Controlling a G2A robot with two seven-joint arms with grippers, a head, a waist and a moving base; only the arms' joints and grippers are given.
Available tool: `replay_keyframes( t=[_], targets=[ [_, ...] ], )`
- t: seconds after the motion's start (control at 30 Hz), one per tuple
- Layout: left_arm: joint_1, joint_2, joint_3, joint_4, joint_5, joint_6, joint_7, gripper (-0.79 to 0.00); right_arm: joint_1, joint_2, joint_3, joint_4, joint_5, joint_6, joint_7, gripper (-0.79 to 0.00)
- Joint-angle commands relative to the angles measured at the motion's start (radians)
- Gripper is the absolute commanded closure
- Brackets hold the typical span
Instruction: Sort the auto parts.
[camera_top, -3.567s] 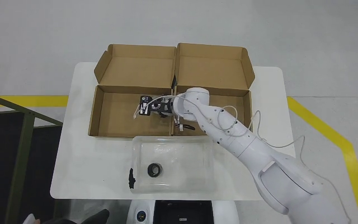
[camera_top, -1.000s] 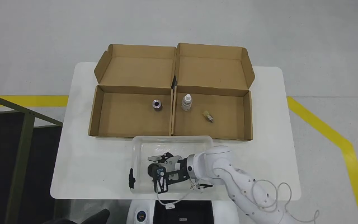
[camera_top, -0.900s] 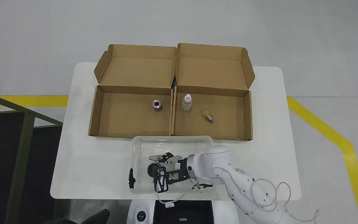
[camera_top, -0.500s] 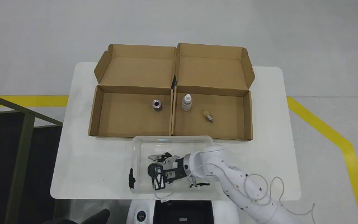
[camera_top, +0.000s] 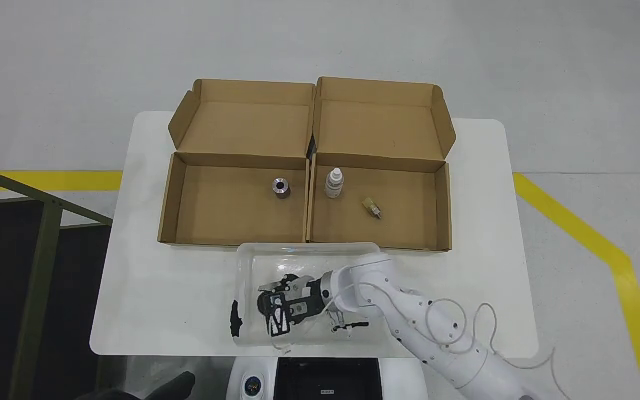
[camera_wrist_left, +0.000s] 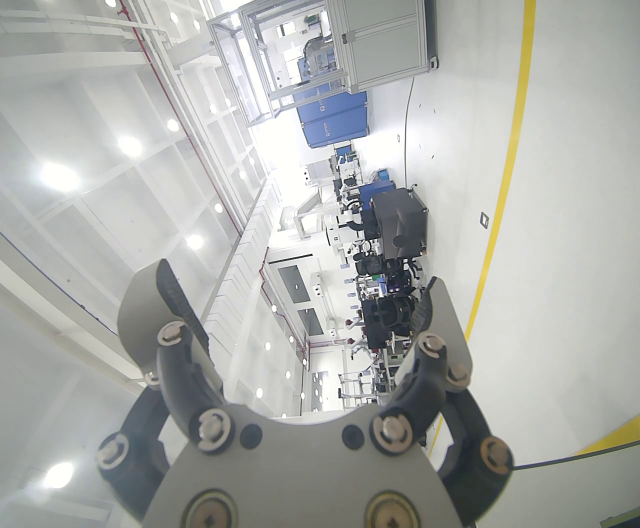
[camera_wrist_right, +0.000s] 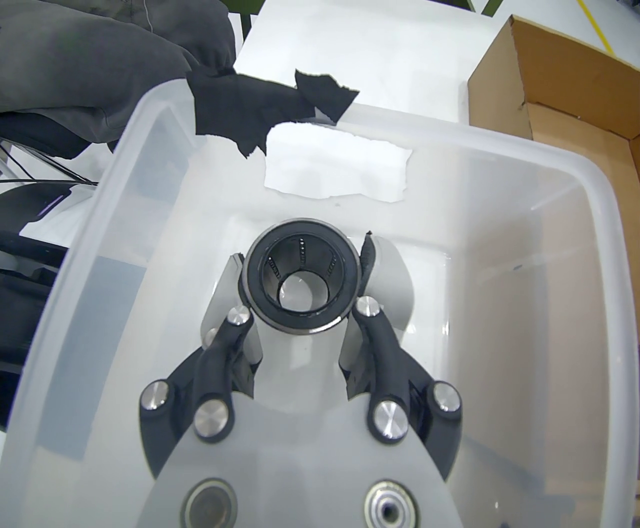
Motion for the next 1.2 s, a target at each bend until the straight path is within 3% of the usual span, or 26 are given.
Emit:
replay_keyframes(
  t=[0.0, 1.17],
  targets=[
    [0.000, 0.000, 0.000, 0.000, 0.000, 0.000, 0.000, -0.785, 0.006, -0.001, 0.001, 0.001, 0.014, -0.002, -0.010, -0.009],
    [0.000, 0.000, 0.000, 0.000, 0.000, 0.000, 0.000, -0.785, 0.011, 0.043, 0.172, -0.234, 0.193, -0.012, -0.072, 0.000]
  ],
)
